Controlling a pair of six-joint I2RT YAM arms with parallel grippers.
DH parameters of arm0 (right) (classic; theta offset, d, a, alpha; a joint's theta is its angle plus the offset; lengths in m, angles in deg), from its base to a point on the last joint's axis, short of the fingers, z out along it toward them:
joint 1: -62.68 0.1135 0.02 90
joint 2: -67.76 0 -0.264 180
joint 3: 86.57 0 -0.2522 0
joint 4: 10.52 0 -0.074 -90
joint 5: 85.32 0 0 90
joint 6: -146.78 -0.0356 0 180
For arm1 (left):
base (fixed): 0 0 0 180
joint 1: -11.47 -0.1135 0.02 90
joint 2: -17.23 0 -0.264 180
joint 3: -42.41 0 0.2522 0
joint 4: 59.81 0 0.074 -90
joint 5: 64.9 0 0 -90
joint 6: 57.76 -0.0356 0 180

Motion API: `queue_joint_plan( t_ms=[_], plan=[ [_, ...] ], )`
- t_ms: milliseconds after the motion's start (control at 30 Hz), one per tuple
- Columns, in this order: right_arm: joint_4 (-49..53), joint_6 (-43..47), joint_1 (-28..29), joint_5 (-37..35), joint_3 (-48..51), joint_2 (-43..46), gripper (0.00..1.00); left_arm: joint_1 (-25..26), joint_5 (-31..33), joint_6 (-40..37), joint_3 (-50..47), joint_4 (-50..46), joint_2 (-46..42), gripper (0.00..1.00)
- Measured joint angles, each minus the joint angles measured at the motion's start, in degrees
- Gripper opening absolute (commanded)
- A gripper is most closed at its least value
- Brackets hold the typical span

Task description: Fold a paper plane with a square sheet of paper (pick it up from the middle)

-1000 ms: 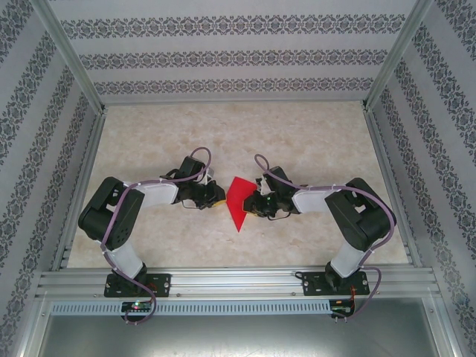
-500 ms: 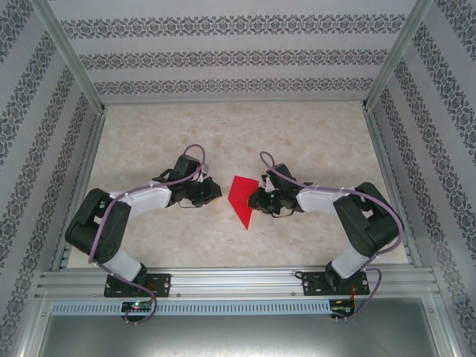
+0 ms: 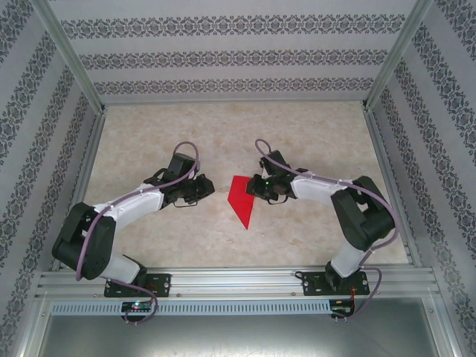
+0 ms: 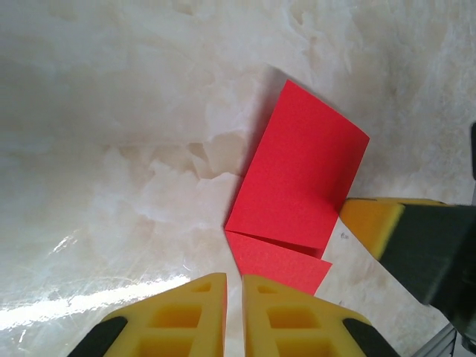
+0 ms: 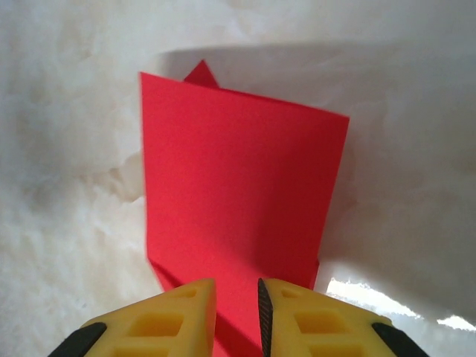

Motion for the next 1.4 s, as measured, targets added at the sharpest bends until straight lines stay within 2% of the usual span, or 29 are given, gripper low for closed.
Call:
queue_joint_plan(
  t_ms=[133, 367, 500, 667, 833, 933, 1200, 1400],
  plan=[
    [0.9, 2.3, 0.0, 1.0, -2.3, -4.0, 0.25, 0.0, 1.1, -0.5, 0.0, -1.3, -1.1, 0.17],
    [1.2, 11.8, 0.8, 12.1, -8.4, -11.0, 0.25, 0.0, 3.3, -0.7, -0.1, -2.4, -2.5, 0.19],
    [3.4, 16.0, 1.3, 15.3, -12.5, -13.9, 0.25, 0.0, 3.7, -0.8, -0.1, -2.5, -2.5, 0.21],
    [5.0, 17.1, 1.2, 16.9, -12.4, -11.4, 0.26, 0.0, 3.8, -0.8, -0.3, -2.6, -2.5, 0.25],
    [4.7, 17.0, 0.8, 16.9, -9.7, -2.0, 0.25, 0.0, 3.7, -0.8, -0.3, -2.6, -2.1, 0.26],
    [3.2, 16.1, 0.8, 17.7, -7.3, 1.3, 0.24, 0.0, 3.4, -0.8, -0.3, -2.6, -1.0, 0.32],
    [1.4, 12.4, 3.1, 17.2, -1.2, -0.6, 0.21, 0.0, 1.6, -0.3, -0.2, -2.3, 3.5, 0.34],
    [-1.2, 10.7, 3.0, 16.7, -0.1, -2.7, 0.21, 0.0, 0.3, -0.2, -0.2, -2.3, 5.7, 0.35]
  ],
)
